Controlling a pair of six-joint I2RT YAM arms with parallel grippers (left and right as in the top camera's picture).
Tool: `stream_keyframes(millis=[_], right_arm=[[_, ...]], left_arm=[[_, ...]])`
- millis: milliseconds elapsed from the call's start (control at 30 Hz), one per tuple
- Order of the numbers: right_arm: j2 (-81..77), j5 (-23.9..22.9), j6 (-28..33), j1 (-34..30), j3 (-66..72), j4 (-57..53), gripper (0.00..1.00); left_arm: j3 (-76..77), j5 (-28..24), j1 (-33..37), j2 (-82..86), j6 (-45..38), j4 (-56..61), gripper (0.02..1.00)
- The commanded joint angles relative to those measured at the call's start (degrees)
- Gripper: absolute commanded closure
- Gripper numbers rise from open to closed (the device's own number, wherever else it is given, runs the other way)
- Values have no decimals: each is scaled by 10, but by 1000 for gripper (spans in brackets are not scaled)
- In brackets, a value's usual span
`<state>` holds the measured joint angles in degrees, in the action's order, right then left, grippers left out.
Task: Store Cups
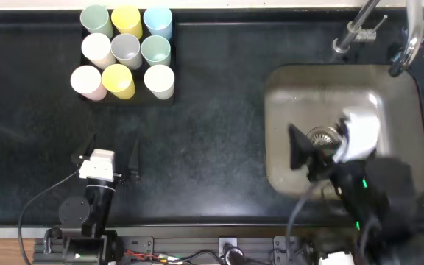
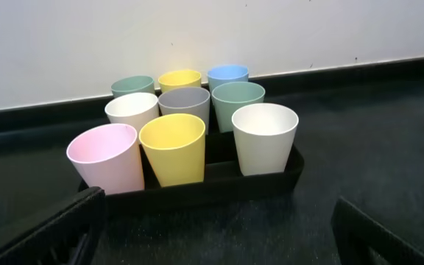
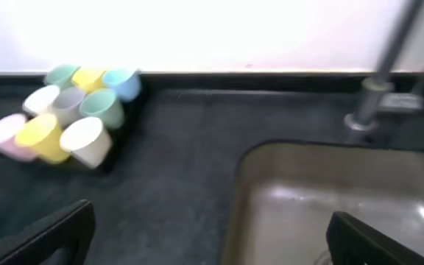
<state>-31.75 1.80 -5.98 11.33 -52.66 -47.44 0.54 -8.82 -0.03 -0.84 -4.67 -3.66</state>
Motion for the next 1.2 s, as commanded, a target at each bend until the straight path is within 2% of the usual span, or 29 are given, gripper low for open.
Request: stream_keyframes(millis=[33,333,467,633,800,1100,1200], right_arm=[[77,-45,-9,-16,92,46,3],[185,-97,-7,-15,283,146,3],[227,-107,45,-15,331,238,3],[279,-104,118,-15,393,374,3],[309,-75,118,-15,431,398,3],[316,-74,118,-16,518,552,3],[316,-81,120,-16,524,532,3]], left_arm=[[-1,-8,-5,7,2,-1,18],[-1,-8,-5,7,2,-1,18],[-1,-8,-5,7,2,-1,18],[-1,-8,-5,7,2,-1,18],[-1,-8,-5,7,2,-1,20],[-1,-8,-5,7,2,-1,18],[-1,-8,-5,7,2,-1,18]])
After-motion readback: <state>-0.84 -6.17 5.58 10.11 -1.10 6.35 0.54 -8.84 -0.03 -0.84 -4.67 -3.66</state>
